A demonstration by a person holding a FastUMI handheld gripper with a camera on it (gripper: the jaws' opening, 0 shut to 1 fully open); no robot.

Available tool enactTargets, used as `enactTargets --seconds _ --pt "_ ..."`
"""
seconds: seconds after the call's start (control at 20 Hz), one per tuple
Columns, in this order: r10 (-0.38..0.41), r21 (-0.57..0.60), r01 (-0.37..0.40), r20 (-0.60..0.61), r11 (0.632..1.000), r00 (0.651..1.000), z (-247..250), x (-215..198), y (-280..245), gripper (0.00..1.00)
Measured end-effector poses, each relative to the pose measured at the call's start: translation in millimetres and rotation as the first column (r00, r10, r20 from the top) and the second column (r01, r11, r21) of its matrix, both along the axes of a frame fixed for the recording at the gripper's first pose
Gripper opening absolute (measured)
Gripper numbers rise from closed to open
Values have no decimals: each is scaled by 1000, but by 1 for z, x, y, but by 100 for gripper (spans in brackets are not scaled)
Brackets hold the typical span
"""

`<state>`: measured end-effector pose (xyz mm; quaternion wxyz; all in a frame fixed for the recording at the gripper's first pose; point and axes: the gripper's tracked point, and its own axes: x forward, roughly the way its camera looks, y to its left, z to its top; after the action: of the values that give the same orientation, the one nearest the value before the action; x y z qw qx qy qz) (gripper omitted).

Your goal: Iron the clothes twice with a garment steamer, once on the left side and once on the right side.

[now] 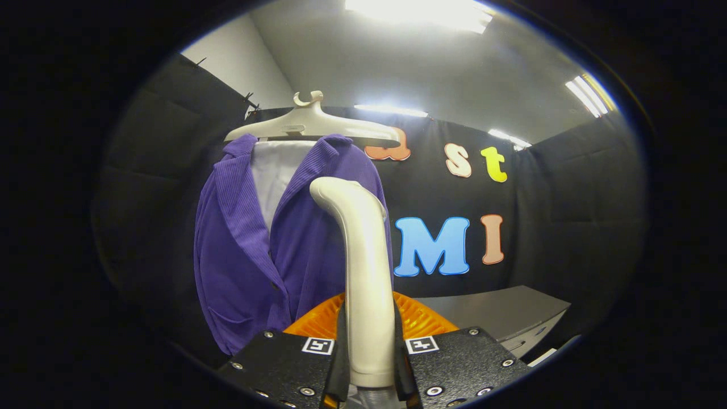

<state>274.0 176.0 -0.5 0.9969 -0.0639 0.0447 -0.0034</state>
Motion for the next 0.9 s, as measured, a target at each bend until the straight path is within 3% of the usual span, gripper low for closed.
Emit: enactTargets --seconds 0.9 --pt "-38 -189 6 -164 982 986 -124 -47 -8 31"
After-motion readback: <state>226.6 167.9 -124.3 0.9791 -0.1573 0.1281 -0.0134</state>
